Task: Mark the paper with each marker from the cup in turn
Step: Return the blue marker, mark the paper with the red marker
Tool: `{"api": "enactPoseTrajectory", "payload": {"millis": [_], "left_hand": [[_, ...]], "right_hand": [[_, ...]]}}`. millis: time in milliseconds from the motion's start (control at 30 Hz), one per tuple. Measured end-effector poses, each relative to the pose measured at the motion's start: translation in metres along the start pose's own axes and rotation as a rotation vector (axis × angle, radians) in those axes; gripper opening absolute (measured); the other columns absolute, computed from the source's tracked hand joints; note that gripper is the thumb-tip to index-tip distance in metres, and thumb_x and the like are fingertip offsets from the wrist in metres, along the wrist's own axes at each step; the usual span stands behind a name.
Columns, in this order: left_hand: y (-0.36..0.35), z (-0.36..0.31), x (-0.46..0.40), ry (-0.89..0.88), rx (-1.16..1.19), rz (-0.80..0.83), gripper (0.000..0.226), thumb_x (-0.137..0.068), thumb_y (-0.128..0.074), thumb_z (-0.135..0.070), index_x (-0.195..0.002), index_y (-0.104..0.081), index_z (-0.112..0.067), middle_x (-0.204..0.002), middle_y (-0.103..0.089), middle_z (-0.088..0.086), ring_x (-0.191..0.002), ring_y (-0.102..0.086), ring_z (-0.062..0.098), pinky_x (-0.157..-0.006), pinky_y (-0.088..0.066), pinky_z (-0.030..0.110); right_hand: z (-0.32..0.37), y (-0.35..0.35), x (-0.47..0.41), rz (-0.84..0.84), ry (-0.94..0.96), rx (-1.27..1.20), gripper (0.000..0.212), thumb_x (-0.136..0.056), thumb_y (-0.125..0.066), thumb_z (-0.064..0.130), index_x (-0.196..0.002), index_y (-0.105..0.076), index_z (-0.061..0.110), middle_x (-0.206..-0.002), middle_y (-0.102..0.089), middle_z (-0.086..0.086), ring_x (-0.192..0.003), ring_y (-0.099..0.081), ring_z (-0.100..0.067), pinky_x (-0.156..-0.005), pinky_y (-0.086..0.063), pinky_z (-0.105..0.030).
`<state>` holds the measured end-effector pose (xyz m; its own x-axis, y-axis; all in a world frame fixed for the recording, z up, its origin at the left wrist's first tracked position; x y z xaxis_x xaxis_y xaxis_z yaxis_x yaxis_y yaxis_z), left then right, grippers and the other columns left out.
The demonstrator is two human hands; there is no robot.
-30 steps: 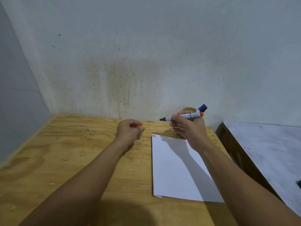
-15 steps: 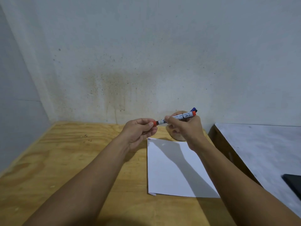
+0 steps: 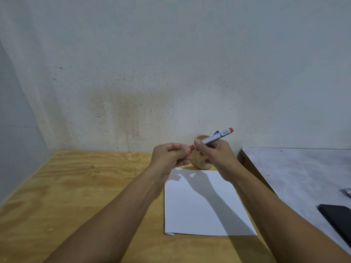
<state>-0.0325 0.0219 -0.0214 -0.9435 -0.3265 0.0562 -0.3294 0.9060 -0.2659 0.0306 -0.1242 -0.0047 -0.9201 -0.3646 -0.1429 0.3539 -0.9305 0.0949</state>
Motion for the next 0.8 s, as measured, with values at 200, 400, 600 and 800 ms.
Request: {"api": "enactPoseTrajectory", "payload": {"millis": [200, 400, 600, 800], "left_hand": [[-0.020, 0.000, -0.014, -0.161, -0.525, -0.082, 0.039, -0.063, -0.084, -0.028, -0.090, -0.059, -0.015, -0.095, -0.070, 0.004, -0.086, -0.067, 0.021, -0.075, -0.057, 0.038], [-0.028, -0.007, -0.027, -0.438, -1.023, 0.004, 0.048, -0.082, -0.066, -0.022, -0.127, -0.053, -0.013, -0.134, -0.055, 0.004, -0.119, -0.052, 0.023, -0.098, -0.044, 0.037], [-0.047, 0.004, -0.044, -0.525, -1.448, 0.256, 0.067, -0.087, -0.056, -0.021, -0.147, -0.027, -0.016, -0.157, -0.025, 0.006, -0.144, -0.021, 0.024, -0.115, -0.022, 0.045], [-0.046, 0.017, -0.053, -0.450, -1.606, 0.325, 0.070, -0.090, -0.052, -0.021, -0.149, -0.014, -0.015, -0.161, -0.012, 0.001, -0.148, -0.007, 0.021, -0.118, -0.008, 0.052]], "right_hand": [[0.009, 0.032, -0.014, -0.088, -0.094, -0.065, 0.028, -0.102, -0.049, 0.024, -0.102, -0.061, -0.001, -0.091, -0.070, -0.012, -0.086, -0.068, -0.026, -0.078, -0.056, -0.038], [0.045, 0.076, -0.040, -0.133, -0.121, 0.609, 0.032, -0.102, -0.046, 0.028, -0.122, -0.057, 0.005, -0.086, -0.059, -0.012, -0.062, -0.065, -0.023, -0.053, -0.059, -0.036], [0.065, 0.076, -0.071, -0.174, 0.076, 0.919, 0.013, -0.088, -0.071, 0.017, -0.093, -0.078, 0.007, -0.087, -0.074, -0.013, -0.065, -0.072, -0.032, -0.066, -0.062, -0.043], [0.045, 0.048, -0.092, -0.105, 0.155, 1.099, 0.027, -0.094, -0.053, 0.003, -0.115, -0.070, 0.005, -0.116, -0.068, -0.017, -0.104, -0.063, -0.032, -0.090, -0.054, -0.042]]}}
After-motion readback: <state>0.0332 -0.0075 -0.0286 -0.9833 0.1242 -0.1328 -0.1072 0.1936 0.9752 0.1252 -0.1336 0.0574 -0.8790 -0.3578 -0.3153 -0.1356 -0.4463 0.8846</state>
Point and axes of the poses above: each hand's wrist, its own x-axis away from the middle knuckle, its own y-axis out of the back of the hand, z = x × y, the point moved 5 cm from there along -x, towards the middle knuckle
